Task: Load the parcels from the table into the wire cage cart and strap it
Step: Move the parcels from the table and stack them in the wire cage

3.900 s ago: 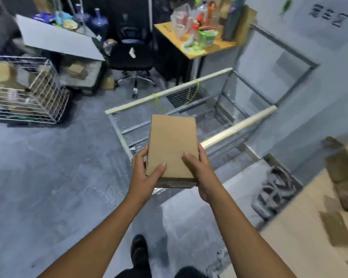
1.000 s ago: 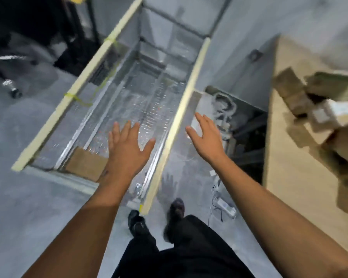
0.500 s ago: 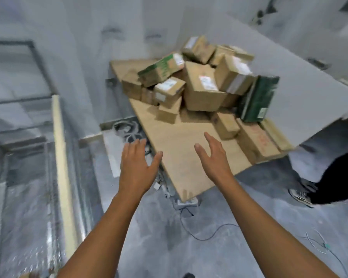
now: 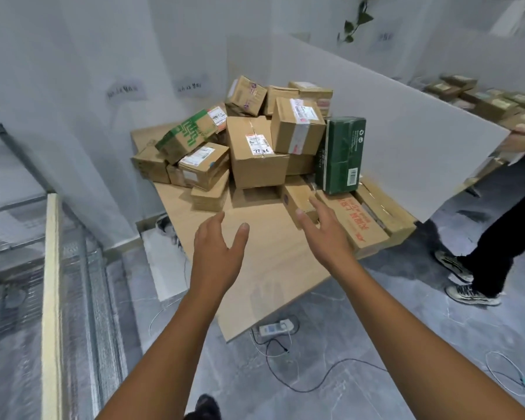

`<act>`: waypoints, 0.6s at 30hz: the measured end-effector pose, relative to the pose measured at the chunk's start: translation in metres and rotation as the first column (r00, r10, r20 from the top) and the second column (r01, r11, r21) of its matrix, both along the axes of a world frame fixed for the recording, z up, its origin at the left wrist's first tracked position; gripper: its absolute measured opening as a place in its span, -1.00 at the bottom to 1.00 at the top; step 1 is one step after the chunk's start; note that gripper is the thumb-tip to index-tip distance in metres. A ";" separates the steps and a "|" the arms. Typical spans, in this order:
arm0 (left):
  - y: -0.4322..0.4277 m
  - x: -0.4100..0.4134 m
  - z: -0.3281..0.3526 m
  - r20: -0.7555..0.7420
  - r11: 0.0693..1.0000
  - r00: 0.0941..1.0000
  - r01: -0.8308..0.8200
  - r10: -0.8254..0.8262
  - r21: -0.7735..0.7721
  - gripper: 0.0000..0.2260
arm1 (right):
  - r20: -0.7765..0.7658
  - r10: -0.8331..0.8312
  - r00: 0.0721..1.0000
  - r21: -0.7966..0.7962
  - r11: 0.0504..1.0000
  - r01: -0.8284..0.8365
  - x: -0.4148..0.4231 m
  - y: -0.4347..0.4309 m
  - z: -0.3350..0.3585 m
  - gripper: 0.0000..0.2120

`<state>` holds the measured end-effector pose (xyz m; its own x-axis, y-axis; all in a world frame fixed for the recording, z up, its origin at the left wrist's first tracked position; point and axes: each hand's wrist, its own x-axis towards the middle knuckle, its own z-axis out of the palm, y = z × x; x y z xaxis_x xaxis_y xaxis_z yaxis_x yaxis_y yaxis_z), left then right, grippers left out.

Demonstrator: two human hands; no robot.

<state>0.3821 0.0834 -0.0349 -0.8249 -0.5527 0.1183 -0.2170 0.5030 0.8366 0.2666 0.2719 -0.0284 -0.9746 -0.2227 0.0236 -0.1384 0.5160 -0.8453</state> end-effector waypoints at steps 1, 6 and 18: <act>-0.005 -0.010 -0.001 0.001 1.000 1.000 -0.007 0.007 -0.001 -0.42 | 0.009 0.005 1.000 0.001 1.000 -0.005 -0.011 -0.005 -0.002 -0.35; -0.044 -0.083 -0.018 0.022 0.999 0.999 -0.031 0.031 0.016 -0.42 | 0.055 -0.006 0.998 -0.005 1.000 0.006 -0.078 -0.041 -0.015 -0.35; -0.134 -0.329 -0.065 0.154 0.963 0.985 -0.111 0.075 0.246 -0.28 | 0.267 -0.227 0.936 0.041 0.974 0.224 -0.259 -0.139 -0.067 -0.28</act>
